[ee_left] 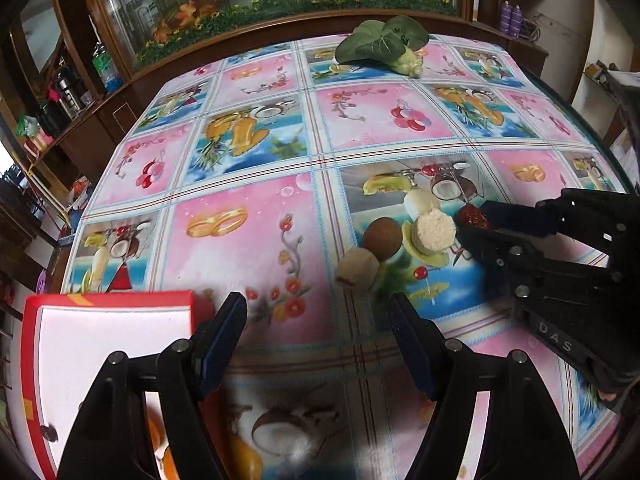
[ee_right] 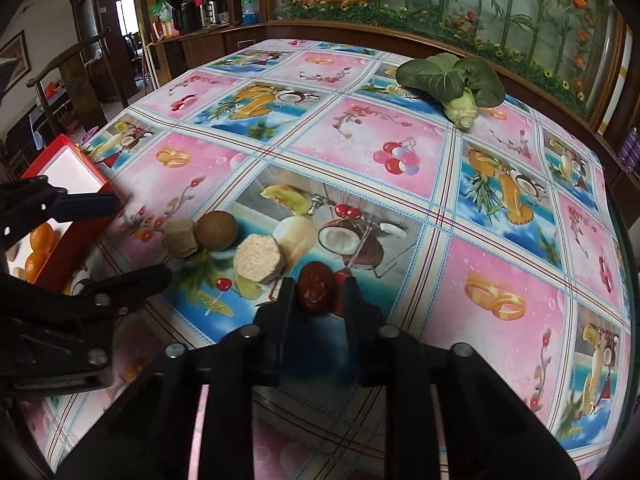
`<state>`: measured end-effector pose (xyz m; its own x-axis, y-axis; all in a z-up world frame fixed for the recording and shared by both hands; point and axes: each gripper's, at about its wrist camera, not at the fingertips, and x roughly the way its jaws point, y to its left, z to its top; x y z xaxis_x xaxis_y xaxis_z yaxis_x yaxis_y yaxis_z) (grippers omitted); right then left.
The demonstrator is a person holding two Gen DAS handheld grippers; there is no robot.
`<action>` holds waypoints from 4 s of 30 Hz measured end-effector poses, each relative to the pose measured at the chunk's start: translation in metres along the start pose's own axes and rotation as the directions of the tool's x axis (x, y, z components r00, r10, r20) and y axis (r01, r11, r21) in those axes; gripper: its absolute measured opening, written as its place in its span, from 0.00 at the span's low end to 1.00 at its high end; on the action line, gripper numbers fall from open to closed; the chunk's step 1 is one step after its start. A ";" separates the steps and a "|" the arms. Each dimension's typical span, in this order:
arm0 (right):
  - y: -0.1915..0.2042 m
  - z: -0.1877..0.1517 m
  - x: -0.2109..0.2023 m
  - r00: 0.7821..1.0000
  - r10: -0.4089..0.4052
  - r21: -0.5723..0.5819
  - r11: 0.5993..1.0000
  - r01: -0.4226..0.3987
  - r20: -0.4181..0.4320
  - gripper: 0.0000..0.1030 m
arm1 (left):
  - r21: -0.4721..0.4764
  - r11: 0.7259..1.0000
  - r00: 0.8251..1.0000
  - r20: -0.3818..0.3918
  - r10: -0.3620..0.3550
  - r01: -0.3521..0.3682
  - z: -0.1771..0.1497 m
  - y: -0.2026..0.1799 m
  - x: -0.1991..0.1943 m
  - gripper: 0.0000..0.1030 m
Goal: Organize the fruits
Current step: 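Grasp a red date with the right tool while the left tool reaches for a square cake, then grasp a square tan cake with the left tool while the right tool carries the date to the box, then lower the date and the square cake into the white box and open both tools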
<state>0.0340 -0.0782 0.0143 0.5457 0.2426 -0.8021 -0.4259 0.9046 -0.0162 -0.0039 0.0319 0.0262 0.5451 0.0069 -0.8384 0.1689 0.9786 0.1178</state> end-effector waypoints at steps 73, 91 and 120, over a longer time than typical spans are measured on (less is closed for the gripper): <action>0.006 -0.034 -0.058 0.983 -0.019 0.304 0.952 -0.039 0.185 0.20 | -0.111 0.992 0.980 0.195 -0.044 0.066 -0.120 0.012 -0.118 0.23; 0.077 -0.025 -0.070 0.961 0.111 0.246 0.953 -0.175 0.254 0.20 | -0.202 0.976 0.969 0.247 -0.024 0.076 -0.153 0.059 -0.150 0.23; 0.255 0.010 -0.027 0.908 0.417 -0.047 0.908 -0.415 0.036 0.21 | -0.525 0.832 0.953 0.115 0.281 -0.182 -0.192 0.224 -0.126 0.23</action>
<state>-0.0819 0.1500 0.0376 0.3438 0.6101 -0.7139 -0.6476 0.7045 0.2903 -0.1925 0.2896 0.0561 0.6613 0.2580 -0.7044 -0.3896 0.9206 -0.0286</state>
